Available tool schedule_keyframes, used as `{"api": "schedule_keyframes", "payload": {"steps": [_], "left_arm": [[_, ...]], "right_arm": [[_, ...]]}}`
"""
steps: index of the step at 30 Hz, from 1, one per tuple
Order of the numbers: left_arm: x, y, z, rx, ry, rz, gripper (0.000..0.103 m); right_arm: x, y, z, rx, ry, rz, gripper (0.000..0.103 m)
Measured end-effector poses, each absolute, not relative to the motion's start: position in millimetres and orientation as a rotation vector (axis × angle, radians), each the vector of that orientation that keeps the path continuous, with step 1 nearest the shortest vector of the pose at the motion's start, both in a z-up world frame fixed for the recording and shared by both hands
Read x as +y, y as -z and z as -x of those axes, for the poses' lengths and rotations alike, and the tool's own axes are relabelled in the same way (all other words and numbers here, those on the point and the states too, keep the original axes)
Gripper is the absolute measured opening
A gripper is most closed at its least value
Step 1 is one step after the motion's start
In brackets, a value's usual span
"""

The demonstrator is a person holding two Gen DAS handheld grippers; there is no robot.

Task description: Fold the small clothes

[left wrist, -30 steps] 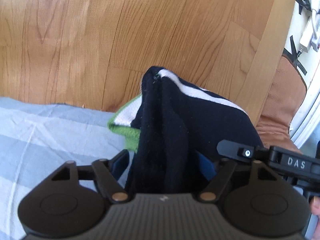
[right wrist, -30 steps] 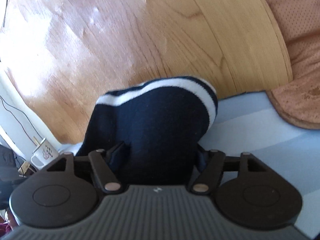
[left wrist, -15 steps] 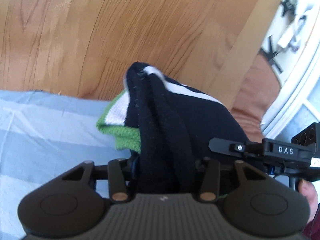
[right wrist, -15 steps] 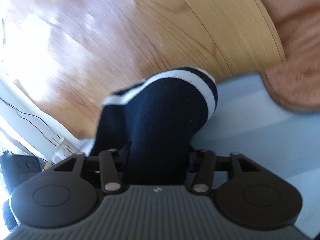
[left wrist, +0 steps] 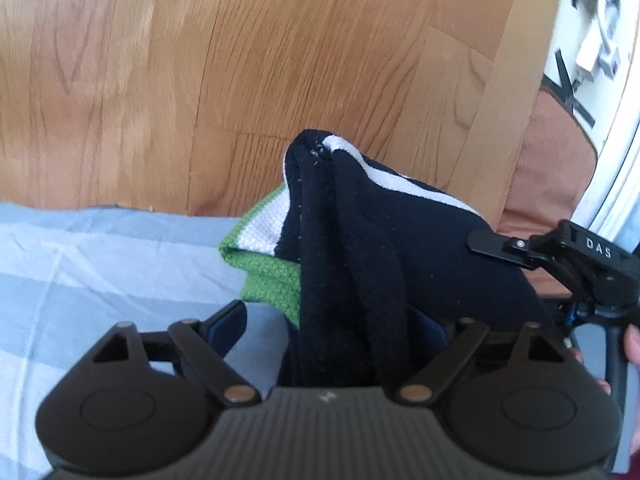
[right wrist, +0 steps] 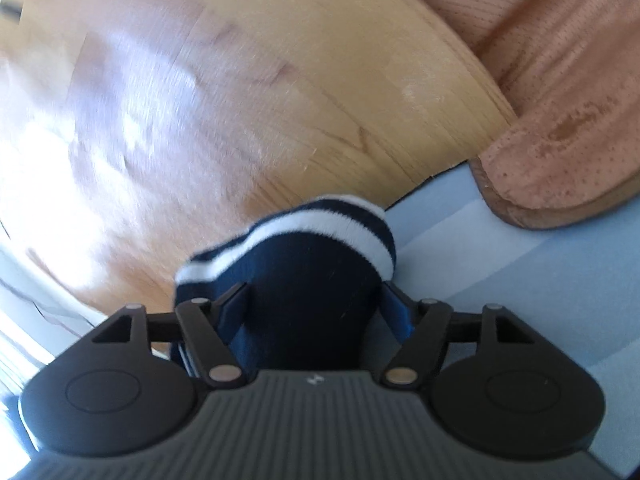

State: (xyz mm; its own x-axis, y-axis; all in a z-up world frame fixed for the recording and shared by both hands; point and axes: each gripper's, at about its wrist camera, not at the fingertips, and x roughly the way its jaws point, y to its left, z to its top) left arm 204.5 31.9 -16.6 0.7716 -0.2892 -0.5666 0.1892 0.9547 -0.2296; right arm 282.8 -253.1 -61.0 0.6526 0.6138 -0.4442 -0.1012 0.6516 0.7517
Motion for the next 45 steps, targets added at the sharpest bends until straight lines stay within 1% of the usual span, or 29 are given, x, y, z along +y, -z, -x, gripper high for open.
{"api": "schedule_keyframes", "payload": {"steps": [3, 6, 10, 12, 14, 15, 17, 22, 26, 31, 36, 45], "left_arm": [[22.8, 13.3, -187.1, 0.600, 0.209, 0.078, 0.093], [20.1, 13.6, -164.4, 0.613, 0.180, 0.042, 0.094], [23.1, 12.7, -131.3, 0.618, 0.173, 0.027, 0.094], [22.3, 10.1, -116.6, 0.595, 0.142, -0.002, 0.093], [23.9, 13.2, -106.4, 0.630, 0.143, 0.002, 0.093], [24.2, 16.1, -103.0, 0.658, 0.152, 0.007, 0.091], [24.3, 16.3, -91.3, 0.657, 0.139, -0.002, 0.090], [23.3, 17.2, -61.4, 0.651, 0.113, -0.009, 0.091], [31.0, 17.2, -42.3, 0.652, 0.089, 0.036, 0.093], [36.4, 18.9, -32.1, 0.661, 0.031, 0.054, 0.095], [35.6, 18.4, -30.0, 0.645, 0.012, 0.041, 0.098], [33.2, 17.7, -28.0, 0.627, 0.013, 0.026, 0.100]], "right_arm": [[-242.3, 53.6, -273.4, 0.770, -0.416, -0.651, 0.082], [-243.0, 48.9, -247.2, 0.769, -0.389, -0.627, 0.082], [-251.3, 42.8, -189.7, 0.749, -0.377, -0.632, 0.082], [-250.2, 38.6, -168.7, 0.746, -0.372, -0.629, 0.081], [-247.5, 36.0, -142.4, 0.734, -0.363, -0.573, 0.080], [-245.7, 33.2, -132.5, 0.725, -0.354, -0.542, 0.080], [-242.0, 30.2, -109.7, 0.711, -0.350, -0.511, 0.080], [-236.0, 30.9, -76.1, 0.686, -0.331, -0.513, 0.080], [-237.1, 31.5, -52.6, 0.663, -0.333, -0.528, 0.080], [-235.1, 30.3, -41.5, 0.646, -0.333, -0.526, 0.081], [-241.0, 34.2, -45.0, 0.639, -0.354, -0.581, 0.086], [-241.3, 33.9, -44.4, 0.620, -0.338, -0.598, 0.088]]}}
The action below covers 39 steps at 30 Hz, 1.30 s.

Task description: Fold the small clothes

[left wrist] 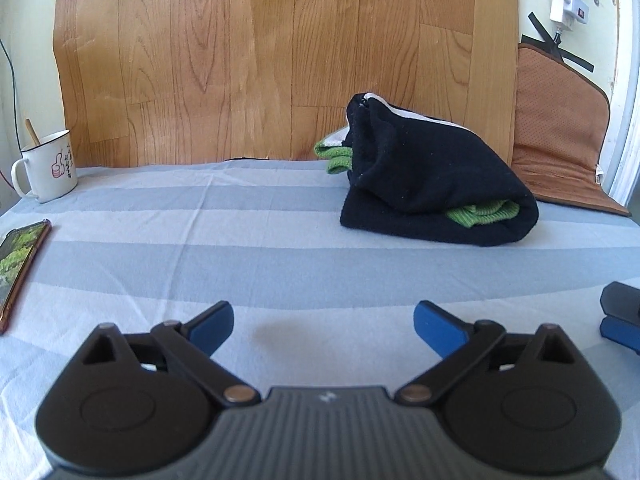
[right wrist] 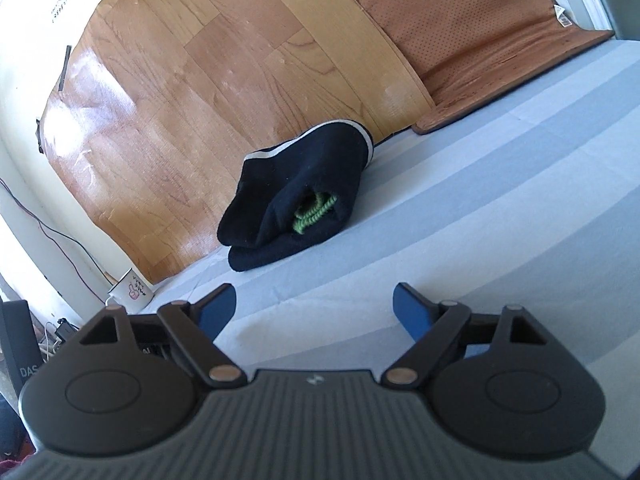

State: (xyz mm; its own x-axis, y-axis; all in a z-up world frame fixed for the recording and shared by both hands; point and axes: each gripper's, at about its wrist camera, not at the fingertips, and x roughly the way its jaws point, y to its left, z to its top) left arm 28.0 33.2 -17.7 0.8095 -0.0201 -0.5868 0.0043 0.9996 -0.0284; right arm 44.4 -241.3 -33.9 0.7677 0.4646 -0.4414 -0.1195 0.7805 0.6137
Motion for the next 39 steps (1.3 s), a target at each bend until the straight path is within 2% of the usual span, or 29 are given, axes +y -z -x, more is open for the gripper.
{"api": "schedule_keyframes", "payload": {"steps": [7, 11, 29, 39], "left_arm": [[31.6, 16.6, -26.0, 0.613, 0.017, 0.013, 0.103], [30.3, 16.4, -25.6, 0.610, 0.021, 0.005, 0.103], [21.4, 12.2, -13.7, 0.544, 0.088, -0.038, 0.103], [23.3, 13.8, -18.2, 0.578, 0.047, -0.039, 0.103]], "right_arm": [[-240.8, 31.7, -39.1, 0.596, -0.296, -0.589, 0.091], [-243.4, 29.4, -32.4, 0.550, -0.258, -0.590, 0.103], [-243.0, 30.9, -35.6, 0.584, -0.239, -0.588, 0.103], [-242.5, 30.6, -35.1, 0.589, -0.237, -0.584, 0.103]]}}
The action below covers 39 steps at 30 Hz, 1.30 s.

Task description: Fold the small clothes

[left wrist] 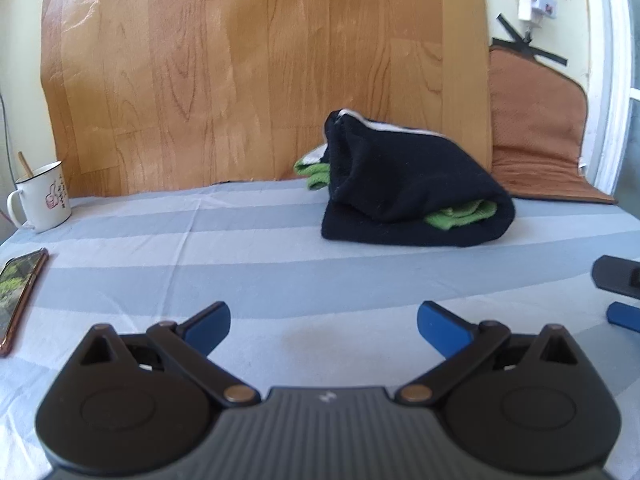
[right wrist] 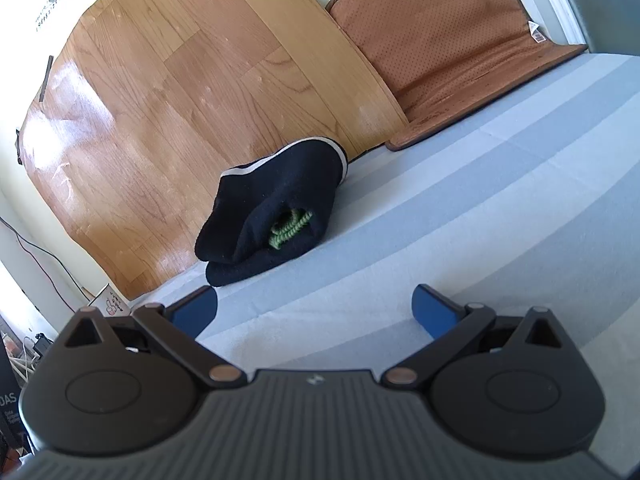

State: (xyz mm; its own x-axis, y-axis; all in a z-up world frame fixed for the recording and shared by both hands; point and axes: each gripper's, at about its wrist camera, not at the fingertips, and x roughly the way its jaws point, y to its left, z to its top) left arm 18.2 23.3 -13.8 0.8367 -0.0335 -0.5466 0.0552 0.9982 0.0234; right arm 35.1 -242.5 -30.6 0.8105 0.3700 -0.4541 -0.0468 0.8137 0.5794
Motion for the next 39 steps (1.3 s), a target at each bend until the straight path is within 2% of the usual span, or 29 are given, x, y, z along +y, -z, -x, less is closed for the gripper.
{"api": "schedule_keyframes", "payload": {"steps": [16, 39], "left_arm": [[33.7, 18.8, -29.0, 0.673, -0.032, 0.009, 0.103], [30.1, 15.0, -22.4, 0.634, -0.002, -0.039, 0.103]], "right_arm": [[-242.6, 29.9, -35.2, 0.591, -0.235, -0.582, 0.103], [-242.5, 30.0, -35.2, 0.592, -0.236, -0.585, 0.103]]}}
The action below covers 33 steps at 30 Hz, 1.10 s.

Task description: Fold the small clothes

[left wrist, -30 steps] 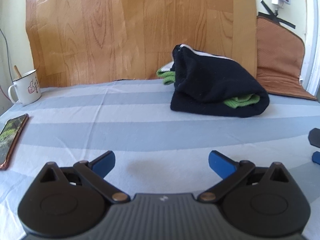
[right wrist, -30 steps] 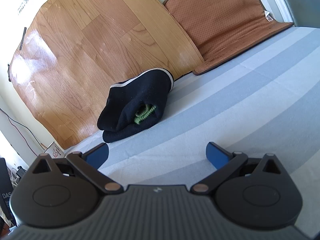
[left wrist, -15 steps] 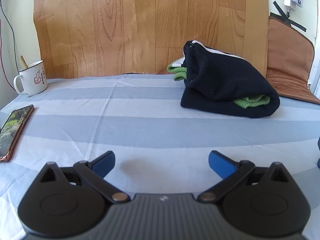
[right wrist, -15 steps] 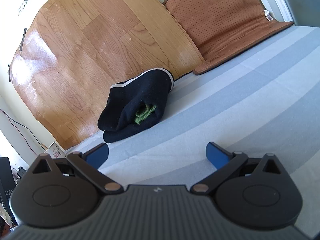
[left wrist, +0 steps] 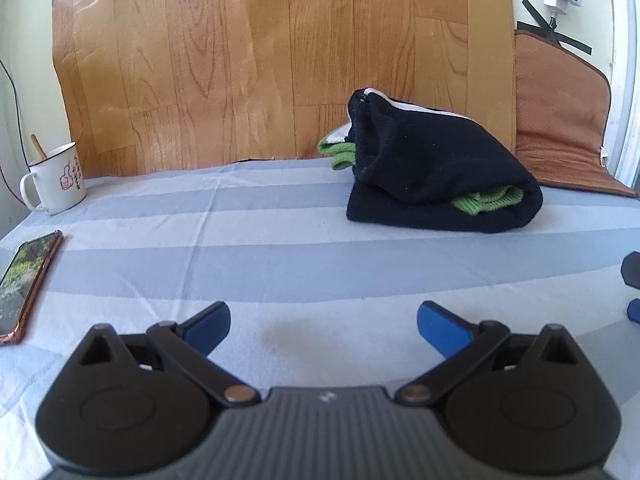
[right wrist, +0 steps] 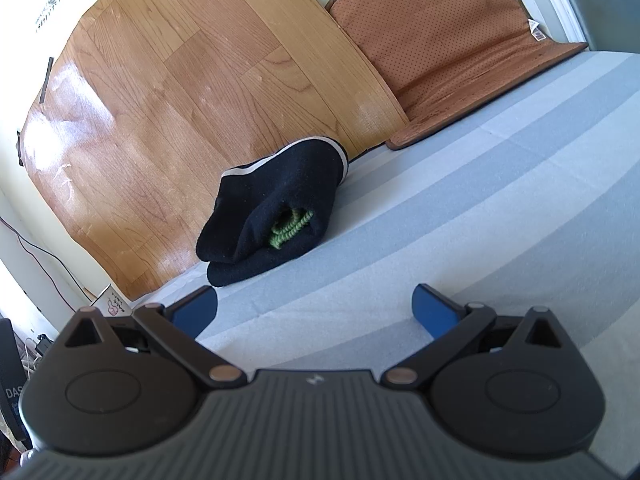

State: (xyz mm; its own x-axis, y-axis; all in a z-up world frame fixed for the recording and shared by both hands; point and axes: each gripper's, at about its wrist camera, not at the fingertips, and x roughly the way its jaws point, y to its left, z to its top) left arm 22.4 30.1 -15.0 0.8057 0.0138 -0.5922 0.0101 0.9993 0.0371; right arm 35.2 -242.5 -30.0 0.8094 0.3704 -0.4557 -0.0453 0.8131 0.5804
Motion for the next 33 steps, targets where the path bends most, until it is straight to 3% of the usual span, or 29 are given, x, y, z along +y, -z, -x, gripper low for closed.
{"api": "schedule_keyframes", "payload": {"steps": [33], "left_arm": [[28.0, 16.8, -22.2, 0.640, -0.021, -0.079, 0.103]], "right_arm": [[-241.6, 30.3, -35.6, 0.593, -0.235, -0.583, 0.103]]}}
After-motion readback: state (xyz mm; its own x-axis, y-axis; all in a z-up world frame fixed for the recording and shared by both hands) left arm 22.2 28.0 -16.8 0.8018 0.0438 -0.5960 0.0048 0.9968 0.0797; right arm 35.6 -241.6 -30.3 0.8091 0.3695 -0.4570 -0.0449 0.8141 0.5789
